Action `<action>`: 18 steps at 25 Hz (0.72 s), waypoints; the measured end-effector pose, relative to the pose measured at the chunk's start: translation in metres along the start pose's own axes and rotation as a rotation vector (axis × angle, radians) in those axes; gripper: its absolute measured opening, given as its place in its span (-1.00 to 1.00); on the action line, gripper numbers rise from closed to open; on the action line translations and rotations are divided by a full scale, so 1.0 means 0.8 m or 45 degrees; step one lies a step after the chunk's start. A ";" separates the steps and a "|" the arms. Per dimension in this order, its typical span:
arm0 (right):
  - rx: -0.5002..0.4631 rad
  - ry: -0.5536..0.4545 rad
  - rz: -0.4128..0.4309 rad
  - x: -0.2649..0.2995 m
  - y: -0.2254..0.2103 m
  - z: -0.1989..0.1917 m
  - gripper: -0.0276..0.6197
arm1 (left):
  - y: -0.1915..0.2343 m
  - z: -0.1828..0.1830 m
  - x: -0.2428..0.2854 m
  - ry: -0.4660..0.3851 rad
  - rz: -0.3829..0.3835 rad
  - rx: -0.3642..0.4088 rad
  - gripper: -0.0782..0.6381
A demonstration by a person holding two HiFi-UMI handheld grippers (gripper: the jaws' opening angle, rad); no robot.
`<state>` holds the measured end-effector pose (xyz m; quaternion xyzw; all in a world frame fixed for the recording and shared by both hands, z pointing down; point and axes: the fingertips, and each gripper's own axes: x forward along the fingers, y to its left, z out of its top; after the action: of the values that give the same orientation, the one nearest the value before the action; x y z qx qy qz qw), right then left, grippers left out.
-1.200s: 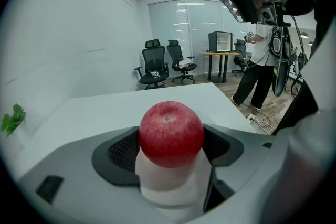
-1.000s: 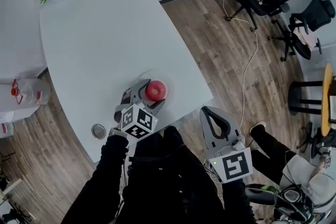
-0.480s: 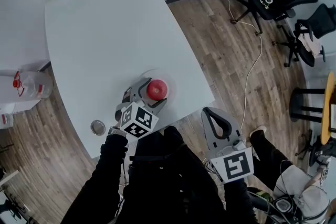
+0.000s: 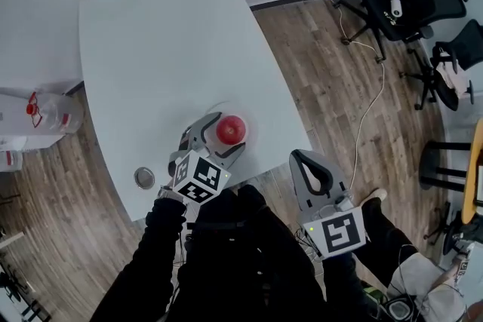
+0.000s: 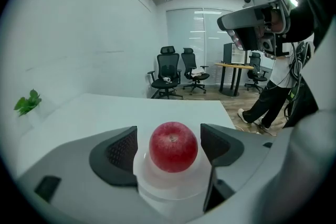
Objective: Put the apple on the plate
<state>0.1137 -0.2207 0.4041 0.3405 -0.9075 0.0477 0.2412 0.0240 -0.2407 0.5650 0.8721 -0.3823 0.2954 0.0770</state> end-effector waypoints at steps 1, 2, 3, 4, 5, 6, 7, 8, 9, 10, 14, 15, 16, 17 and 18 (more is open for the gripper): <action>-0.002 -0.005 0.008 0.002 0.000 0.002 -0.79 | 0.003 0.005 -0.006 -0.014 0.020 -0.010 0.25; -0.004 -0.011 0.016 0.003 0.001 0.005 -0.79 | 0.007 0.011 -0.012 -0.029 0.040 -0.018 0.24; -0.008 -0.017 0.024 0.004 0.002 0.008 -0.79 | 0.010 0.017 -0.018 -0.042 0.059 -0.022 0.24; -0.015 -0.025 0.032 0.006 0.003 0.011 -0.79 | 0.013 0.022 -0.024 -0.053 0.073 -0.023 0.24; -0.022 -0.033 0.041 0.008 0.004 0.014 -0.79 | 0.014 0.027 -0.030 -0.062 0.082 -0.023 0.24; -0.030 -0.041 0.051 0.009 0.005 0.016 -0.79 | 0.015 0.033 -0.036 -0.071 0.090 -0.021 0.24; -0.036 -0.051 0.060 0.010 0.007 0.019 -0.79 | 0.017 0.039 -0.042 -0.080 0.104 -0.017 0.22; -0.042 -0.060 0.068 0.011 0.009 0.022 -0.79 | 0.019 0.045 -0.049 -0.090 0.128 -0.013 0.13; -0.046 -0.068 0.076 0.011 0.010 0.024 -0.79 | 0.021 0.051 -0.056 -0.100 0.155 -0.011 -0.06; -0.047 -0.075 0.081 0.011 0.011 0.027 -0.79 | 0.024 0.058 -0.063 -0.109 0.178 -0.014 -0.19; -0.058 -0.097 0.094 0.010 0.015 0.039 -0.79 | 0.029 0.084 -0.090 -0.155 0.225 -0.051 -0.56; -0.063 -0.103 0.097 0.009 0.016 0.042 -0.79 | 0.030 0.091 -0.098 -0.167 0.240 -0.056 -0.61; -0.068 -0.109 0.101 0.009 0.017 0.045 -0.79 | 0.030 0.098 -0.106 -0.179 0.253 -0.057 -0.68; -0.072 -0.117 0.105 0.009 0.019 0.047 -0.79 | 0.030 0.105 -0.114 -0.191 0.262 -0.053 -0.70; -0.076 -0.125 0.109 0.008 0.021 0.050 -0.79 | 0.030 0.112 -0.122 -0.204 0.269 -0.048 -0.71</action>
<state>0.0824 -0.2221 0.3732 0.2961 -0.9330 0.0139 0.2041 -0.0042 -0.2287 0.4341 0.8462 -0.4825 0.2240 0.0310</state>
